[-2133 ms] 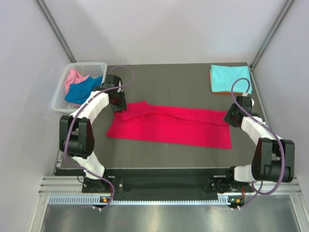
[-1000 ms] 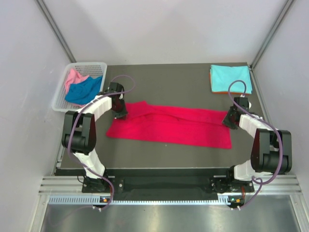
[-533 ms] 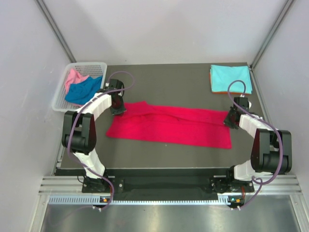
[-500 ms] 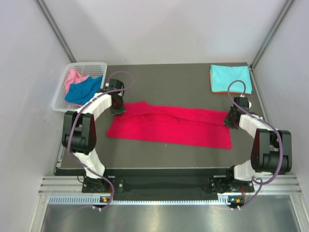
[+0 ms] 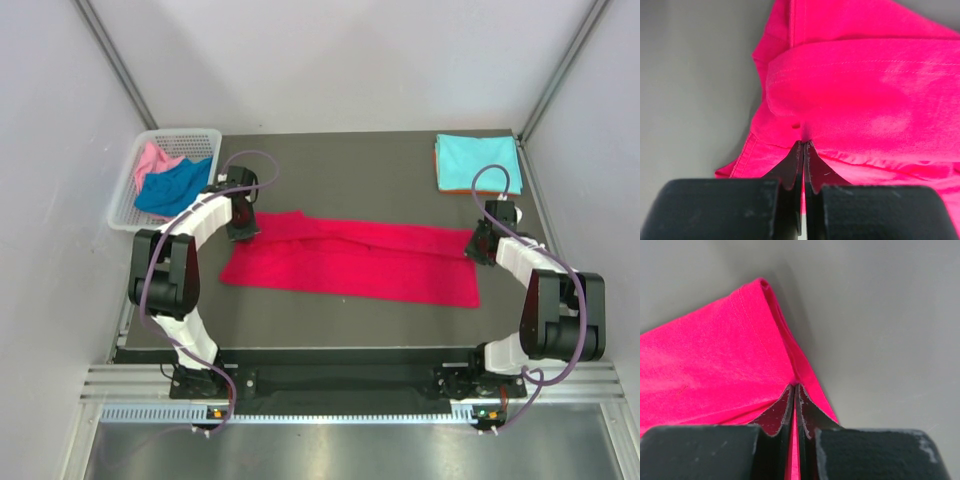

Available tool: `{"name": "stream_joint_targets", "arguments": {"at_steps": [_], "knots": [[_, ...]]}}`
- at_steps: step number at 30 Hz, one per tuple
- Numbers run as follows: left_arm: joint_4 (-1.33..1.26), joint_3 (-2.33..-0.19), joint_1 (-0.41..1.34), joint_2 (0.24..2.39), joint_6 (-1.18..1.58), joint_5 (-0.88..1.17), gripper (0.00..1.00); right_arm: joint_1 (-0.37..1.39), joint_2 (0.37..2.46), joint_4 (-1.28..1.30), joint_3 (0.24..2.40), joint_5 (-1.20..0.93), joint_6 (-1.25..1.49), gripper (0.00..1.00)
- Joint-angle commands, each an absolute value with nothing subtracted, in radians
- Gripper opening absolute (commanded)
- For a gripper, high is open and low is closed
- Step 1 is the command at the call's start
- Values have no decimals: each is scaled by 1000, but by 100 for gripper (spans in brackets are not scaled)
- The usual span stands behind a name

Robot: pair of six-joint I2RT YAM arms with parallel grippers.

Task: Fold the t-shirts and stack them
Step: Fold the tshirt

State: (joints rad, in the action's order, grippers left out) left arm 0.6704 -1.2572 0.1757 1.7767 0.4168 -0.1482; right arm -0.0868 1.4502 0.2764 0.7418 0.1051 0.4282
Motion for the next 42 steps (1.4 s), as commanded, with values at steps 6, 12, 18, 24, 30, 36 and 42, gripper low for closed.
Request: {"name": "stream_joint_targets", "arguments": {"at_steps": [6, 12, 18, 24, 30, 36, 42], "knots": [[707, -1249, 193, 1744, 423, -241, 0, -83, 1422, 255, 759, 137, 407, 0], [715, -1229, 201, 1743, 413, -246, 0, -83, 1413, 262, 753, 121, 414, 0], [739, -1258, 221, 1750, 417, -279, 0, -83, 1408, 238, 721, 121, 408, 0], [749, -1264, 225, 1713, 437, -359, 0, -83, 1385, 239, 719, 120, 413, 0], [752, -1258, 227, 1692, 448, -308, 0, -83, 1365, 259, 723, 129, 406, 0], [738, -1215, 230, 1724, 443, -311, 0, -83, 1374, 253, 704, 127, 405, 0], [767, -1295, 230, 1720, 431, -319, 32, -83, 1371, 316, 748, 94, 393, 18]]}}
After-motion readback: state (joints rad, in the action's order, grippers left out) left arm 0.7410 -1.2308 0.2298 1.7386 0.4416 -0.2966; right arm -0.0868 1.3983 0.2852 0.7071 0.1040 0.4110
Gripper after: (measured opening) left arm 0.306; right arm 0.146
